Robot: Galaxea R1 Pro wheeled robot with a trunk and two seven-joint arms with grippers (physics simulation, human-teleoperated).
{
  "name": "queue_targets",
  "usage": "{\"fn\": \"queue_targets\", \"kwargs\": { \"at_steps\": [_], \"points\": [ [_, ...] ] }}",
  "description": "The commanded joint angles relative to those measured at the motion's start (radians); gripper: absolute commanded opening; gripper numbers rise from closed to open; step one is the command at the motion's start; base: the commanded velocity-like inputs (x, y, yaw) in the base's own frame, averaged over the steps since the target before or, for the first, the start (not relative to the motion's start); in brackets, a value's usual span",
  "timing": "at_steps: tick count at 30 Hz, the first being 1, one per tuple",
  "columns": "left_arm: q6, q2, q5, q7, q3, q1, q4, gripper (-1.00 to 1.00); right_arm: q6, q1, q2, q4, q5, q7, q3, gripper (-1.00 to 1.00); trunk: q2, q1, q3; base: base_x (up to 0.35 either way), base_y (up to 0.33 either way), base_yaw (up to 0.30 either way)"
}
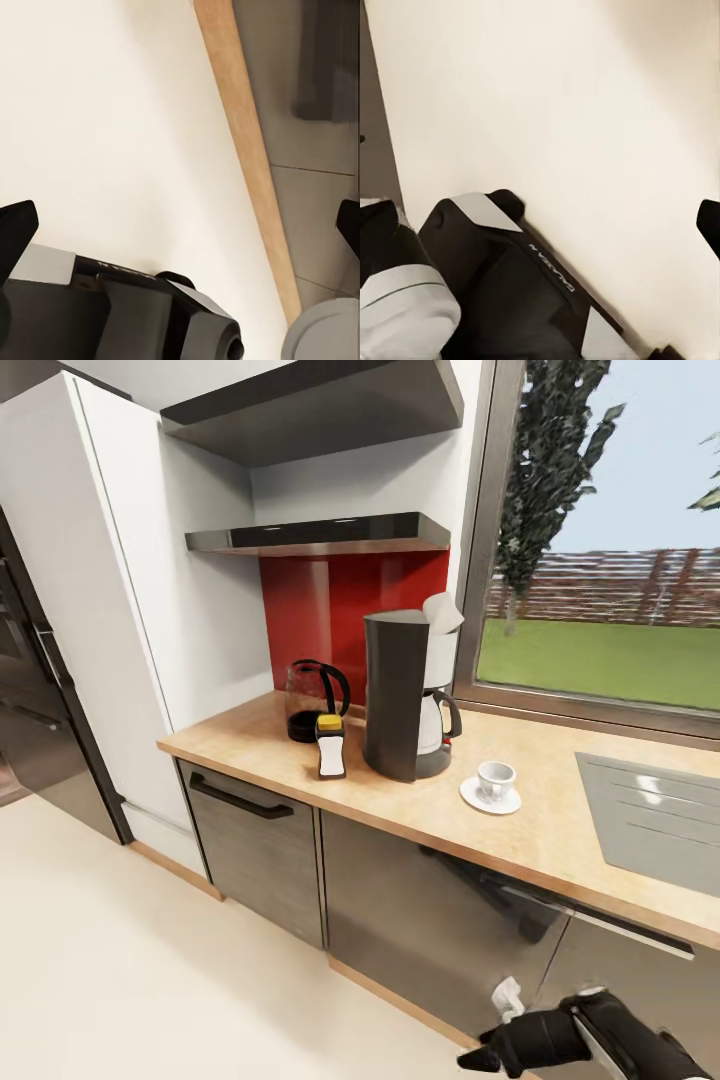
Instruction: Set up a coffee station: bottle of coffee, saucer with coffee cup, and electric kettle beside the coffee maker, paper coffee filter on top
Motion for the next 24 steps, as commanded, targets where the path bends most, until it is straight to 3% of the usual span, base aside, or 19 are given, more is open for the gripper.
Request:
{"fn": "queue_targets", "kwargs": {
  "at_steps": [1,6,7,8,9,11,15,18,19,21,22,23,24],
  "points": [
    [0.010,0.000,-0.003,-0.004,0.012,-0.001,-0.004,1.00,-0.016,0.001,-0.004,0.039,-0.012,-0.001,0.006,1.00,-0.001,0.000,-0.001,0.000,0.000,0.000],
    [0.015,-0.004,-0.003,-0.003,0.058,-0.001,-0.035,1.00,-0.167,0.007,-0.019,0.243,-0.012,-0.003,0.005,1.00,-0.001,0.000,-0.001,0.000,0.000,0.000],
    [0.016,-0.005,-0.003,-0.003,0.083,-0.001,-0.043,1.00,-0.239,0.008,-0.024,0.320,-0.012,-0.003,0.004,1.00,-0.001,0.000,-0.001,0.000,0.000,0.000],
    [0.016,-0.005,-0.003,-0.003,0.083,-0.001,-0.043,1.00,-0.239,0.008,-0.024,0.320,-0.012,-0.003,0.004,1.00,-0.001,0.000,-0.001,0.000,0.000,0.000],
    [0.016,-0.008,-0.003,-0.003,0.106,-0.001,-0.049,1.00,-0.310,0.008,-0.027,0.390,-0.012,-0.004,0.004,1.00,-0.001,0.000,-0.001,0.000,0.000,0.000],
    [0.016,-0.010,-0.003,-0.003,0.124,-0.001,-0.052,1.00,-0.370,0.009,-0.030,0.452,-0.012,-0.004,0.004,1.00,-0.001,0.000,-0.001,0.000,0.000,0.000],
    [0.013,-0.014,-0.003,-0.003,0.147,-0.001,-0.055,1.00,-0.439,0.012,-0.041,0.538,-0.013,-0.009,0.004,1.00,-0.001,0.000,-0.001,0.000,0.000,0.000],
    [0.010,-0.022,-0.003,-0.004,0.158,-0.001,-0.055,1.00,-0.474,0.040,-0.081,0.579,-0.039,-0.054,0.004,1.00,-0.001,0.000,-0.001,0.000,0.000,0.000],
    [0.010,-0.023,-0.003,-0.004,0.159,-0.001,-0.054,1.00,-0.477,0.047,-0.091,0.583,-0.058,-0.063,0.004,1.00,-0.001,0.000,-0.001,0.000,0.000,0.000],
    [0.009,-0.034,-0.003,-0.004,0.160,-0.001,-0.054,1.00,-0.488,0.072,-0.120,0.592,-0.192,-0.091,0.004,1.00,-0.001,0.000,-0.001,0.000,0.000,0.000],
    [0.008,-0.037,-0.003,-0.004,0.160,-0.001,-0.054,1.00,-0.493,0.080,-0.124,0.593,-0.232,-0.098,0.005,1.00,-0.001,0.000,-0.001,0.000,0.000,0.000],
    [0.008,-0.041,-0.003,-0.004,0.160,-0.001,-0.054,1.00,-0.516,0.100,-0.129,0.595,-0.304,-0.116,0.005,1.00,-0.001,0.000,-0.001,0.000,0.000,0.000],
    [0.008,-0.042,-0.003,-0.004,0.160,-0.001,-0.054,1.00,-0.534,0.110,-0.132,0.596,-0.334,-0.125,0.005,1.00,-0.001,0.000,-0.001,0.000,0.000,0.000]
  ]
}}
